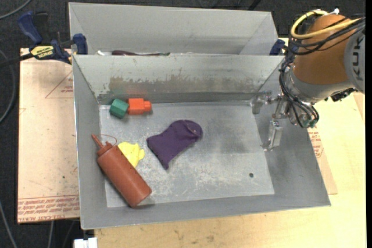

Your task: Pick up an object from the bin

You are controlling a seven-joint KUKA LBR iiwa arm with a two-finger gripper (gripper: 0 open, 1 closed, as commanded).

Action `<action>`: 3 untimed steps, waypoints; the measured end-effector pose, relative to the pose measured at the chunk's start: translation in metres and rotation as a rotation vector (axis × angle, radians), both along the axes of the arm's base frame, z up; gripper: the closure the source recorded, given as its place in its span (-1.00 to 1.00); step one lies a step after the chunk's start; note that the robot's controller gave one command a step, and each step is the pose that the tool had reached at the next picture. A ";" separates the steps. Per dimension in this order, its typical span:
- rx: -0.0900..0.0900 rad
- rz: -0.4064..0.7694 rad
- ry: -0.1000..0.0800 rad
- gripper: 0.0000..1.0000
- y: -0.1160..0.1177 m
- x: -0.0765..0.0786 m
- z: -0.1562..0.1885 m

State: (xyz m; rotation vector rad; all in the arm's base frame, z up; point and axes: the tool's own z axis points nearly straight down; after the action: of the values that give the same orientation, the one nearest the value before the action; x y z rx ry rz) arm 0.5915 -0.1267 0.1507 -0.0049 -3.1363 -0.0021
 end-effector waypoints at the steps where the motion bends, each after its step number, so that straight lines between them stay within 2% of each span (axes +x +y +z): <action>1: -0.001 0.002 -0.007 -1.00 0.000 0.001 0.005; 2: -0.006 0.050 -0.014 -1.00 0.022 0.021 -0.014; 3: 0.000 0.073 -0.013 -1.00 0.061 0.042 -0.065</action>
Offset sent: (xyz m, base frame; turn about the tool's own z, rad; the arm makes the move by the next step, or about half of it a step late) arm 0.0520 0.0735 -0.0616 -0.1477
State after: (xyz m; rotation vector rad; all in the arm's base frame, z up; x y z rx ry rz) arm 0.6336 -0.0662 0.0860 0.1100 -3.1469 -0.0017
